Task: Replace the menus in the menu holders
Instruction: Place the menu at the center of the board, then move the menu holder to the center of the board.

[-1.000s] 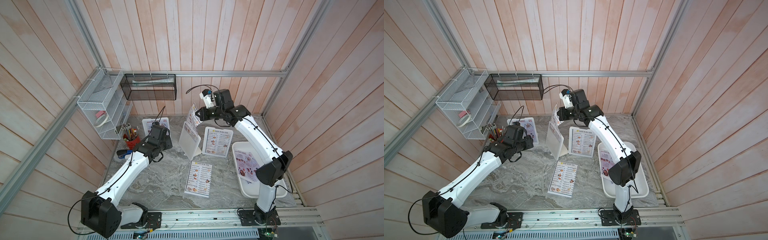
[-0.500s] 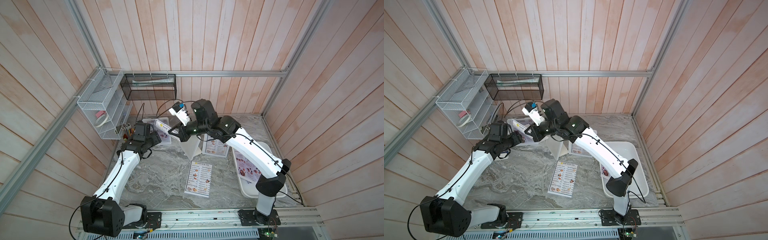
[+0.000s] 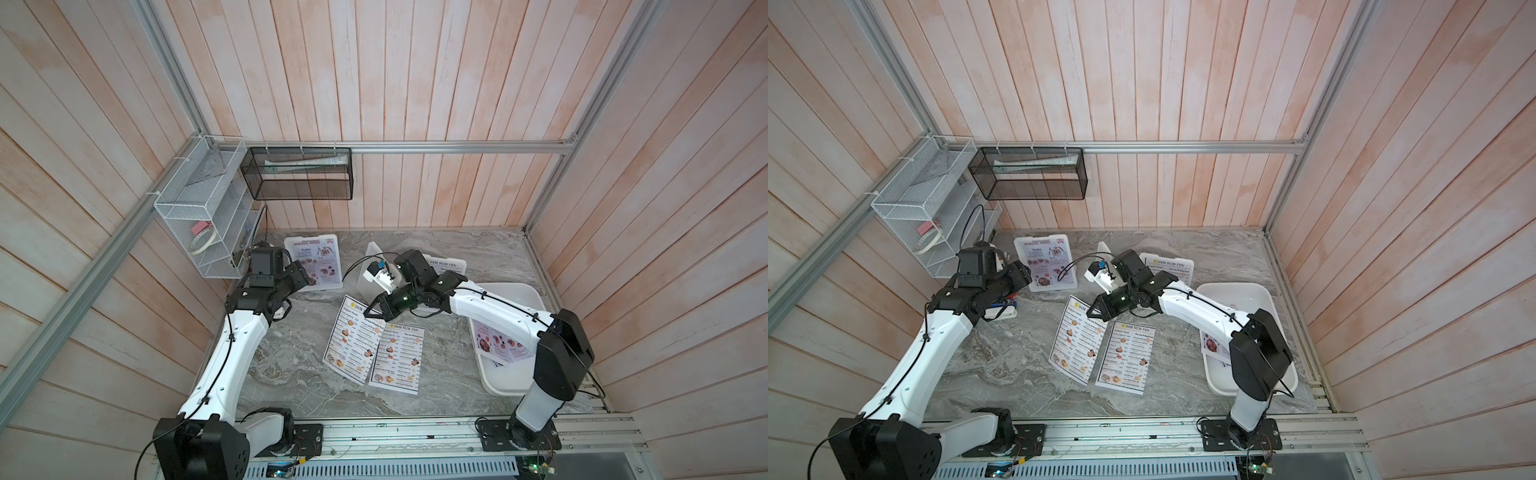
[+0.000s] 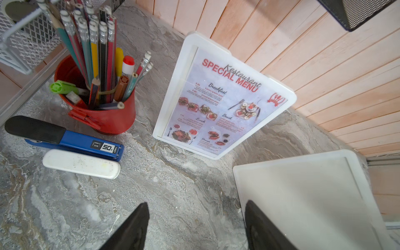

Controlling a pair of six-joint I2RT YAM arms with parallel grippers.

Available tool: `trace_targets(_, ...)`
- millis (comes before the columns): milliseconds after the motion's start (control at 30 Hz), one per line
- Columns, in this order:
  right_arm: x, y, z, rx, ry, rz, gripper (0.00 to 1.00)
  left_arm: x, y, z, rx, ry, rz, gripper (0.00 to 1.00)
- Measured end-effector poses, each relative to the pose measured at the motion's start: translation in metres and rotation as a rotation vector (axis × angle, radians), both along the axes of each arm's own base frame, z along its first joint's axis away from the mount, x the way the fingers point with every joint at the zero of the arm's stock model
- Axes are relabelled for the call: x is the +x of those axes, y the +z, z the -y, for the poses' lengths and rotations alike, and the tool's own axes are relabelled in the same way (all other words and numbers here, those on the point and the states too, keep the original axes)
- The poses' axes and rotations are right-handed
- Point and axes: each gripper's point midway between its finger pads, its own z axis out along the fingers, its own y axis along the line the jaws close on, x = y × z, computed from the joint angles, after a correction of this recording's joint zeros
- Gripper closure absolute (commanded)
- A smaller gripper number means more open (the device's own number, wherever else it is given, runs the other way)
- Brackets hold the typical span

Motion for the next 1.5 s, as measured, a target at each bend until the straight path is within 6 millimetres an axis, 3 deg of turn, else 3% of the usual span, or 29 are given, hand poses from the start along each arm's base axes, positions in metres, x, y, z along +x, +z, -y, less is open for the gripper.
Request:
trace_targets(133,0.006,-0.019,-0.015,-0.043,0.059,0.087,1.0,-0.006,-0.007,0.003,-0.006,-0.014,-0.019,0.28)
trace_targets(333,0.014,-0.02,-0.042,-0.11,0.138,0.28,0.99,-0.012,-0.009,0.003,-0.004,-0.015,-0.026,0.28)
trace_targets(500,0.028,-0.036,-0.042,-0.201,0.147,0.358,0.95,-0.013,-0.01,0.002,0.002,-0.013,-0.032,0.27)
trace_targets(733,0.042,-0.058,-0.034,-0.306,0.126,0.389,0.69,-0.017,-0.013,-0.002,0.022,0.006,-0.051,0.29)
trace_targets(833,0.056,-0.035,-0.036,-0.327,0.081,0.401,0.63,-0.02,-0.016,0.004,0.045,-0.015,-0.067,0.29)
trace_targets(1000,0.084,0.068,-0.038,-0.2,-0.034,0.491,0.55,-0.028,-0.011,0.032,0.075,-0.104,-0.084,0.3)
trace_targets(1067,0.092,0.106,-0.021,-0.155,-0.094,0.512,0.52,-0.031,-0.002,0.05,0.079,-0.162,-0.072,0.3)
trace_targets(1133,0.109,0.131,0.01,-0.135,-0.175,0.512,0.5,-0.034,0.008,0.072,0.075,-0.228,-0.047,0.3)
trace_targets(1233,0.152,0.144,0.075,-0.144,-0.334,0.48,0.42,-0.046,0.014,0.109,0.057,-0.348,-0.029,0.3)
trace_targets(1300,0.179,0.132,0.122,-0.178,-0.44,0.435,0.41,-0.054,0.012,0.13,0.053,-0.418,-0.035,0.31)
trace_targets(1367,0.192,0.101,0.161,-0.246,-0.528,0.367,0.41,-0.061,0.008,0.152,0.048,-0.487,-0.046,0.32)
trace_targets(1500,0.18,0.053,0.188,-0.341,-0.6,0.25,0.4,-0.076,-0.006,0.198,0.051,-0.63,-0.071,0.32)
